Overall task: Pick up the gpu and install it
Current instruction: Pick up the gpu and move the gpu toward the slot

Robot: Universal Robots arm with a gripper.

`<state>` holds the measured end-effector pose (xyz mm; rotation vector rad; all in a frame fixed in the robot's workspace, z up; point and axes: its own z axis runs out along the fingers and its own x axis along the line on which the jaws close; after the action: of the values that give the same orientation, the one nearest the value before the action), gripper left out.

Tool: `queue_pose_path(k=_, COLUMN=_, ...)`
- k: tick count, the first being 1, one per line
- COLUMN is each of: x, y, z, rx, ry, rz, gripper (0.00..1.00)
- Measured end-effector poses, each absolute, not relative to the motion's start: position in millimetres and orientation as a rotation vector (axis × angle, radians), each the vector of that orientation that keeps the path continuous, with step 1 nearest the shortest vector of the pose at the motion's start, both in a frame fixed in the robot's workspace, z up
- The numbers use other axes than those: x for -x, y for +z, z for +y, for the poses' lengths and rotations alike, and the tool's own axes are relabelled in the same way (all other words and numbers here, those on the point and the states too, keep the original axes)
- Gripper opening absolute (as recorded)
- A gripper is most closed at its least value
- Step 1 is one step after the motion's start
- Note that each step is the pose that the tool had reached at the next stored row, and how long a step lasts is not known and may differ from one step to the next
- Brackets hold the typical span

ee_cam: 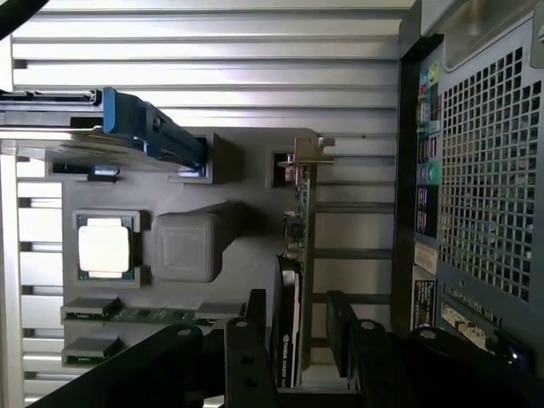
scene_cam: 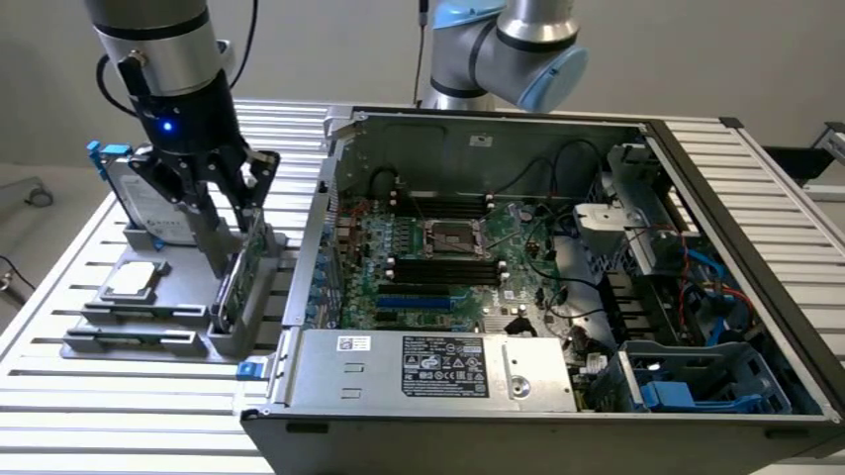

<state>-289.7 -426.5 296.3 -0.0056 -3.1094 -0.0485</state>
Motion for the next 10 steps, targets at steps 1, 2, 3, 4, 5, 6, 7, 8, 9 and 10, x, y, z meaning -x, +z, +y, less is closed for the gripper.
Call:
queue_pose_path(k=1, x=289.7, y=294.5, z=-426.9, rx=0.005, ry=-0.048, rz=-3.109, gripper=0.42)
queue_pose_path(k=2, x=289.7, y=292.7, z=-427.2, rx=0.006, ry=-0.048, rz=-3.109, gripper=0.42)
queue_pose_path(k=3, x=289.7, y=290.9, z=-427.5, rx=0.005, ry=-0.048, rz=-3.109, gripper=0.42)
queue_pose_path(k=4, x=289.7, y=289.1, z=-427.9, rx=0.005, ry=-0.049, rz=-3.109, gripper=0.42)
queue_pose_path(k=5, x=289.7, y=287.3, z=-428.2, rx=0.006, ry=-0.049, rz=-3.109, gripper=0.42)
queue_pose_path(k=6, x=289.8, y=285.4, z=-428.5, rx=0.006, ry=-0.048, rz=-3.109, gripper=0.42)
queue_pose_path(k=7, x=289.7, y=283.5, z=-428.7, rx=0.006, ry=-0.049, rz=-3.109, gripper=0.42)
queue_pose_path(k=8, x=289.7, y=281.8, z=-428.9, rx=0.006, ry=-0.048, rz=-3.109, gripper=0.42)
queue_pose_path(k=9, x=289.7, y=280.0, z=-429.1, rx=0.005, ry=-0.048, rz=-3.109, gripper=0.42)
queue_pose_path(k=10, x=289.7, y=278.2, z=-429.3, rx=0.005, ry=-0.049, rz=-3.109, gripper=0.42)
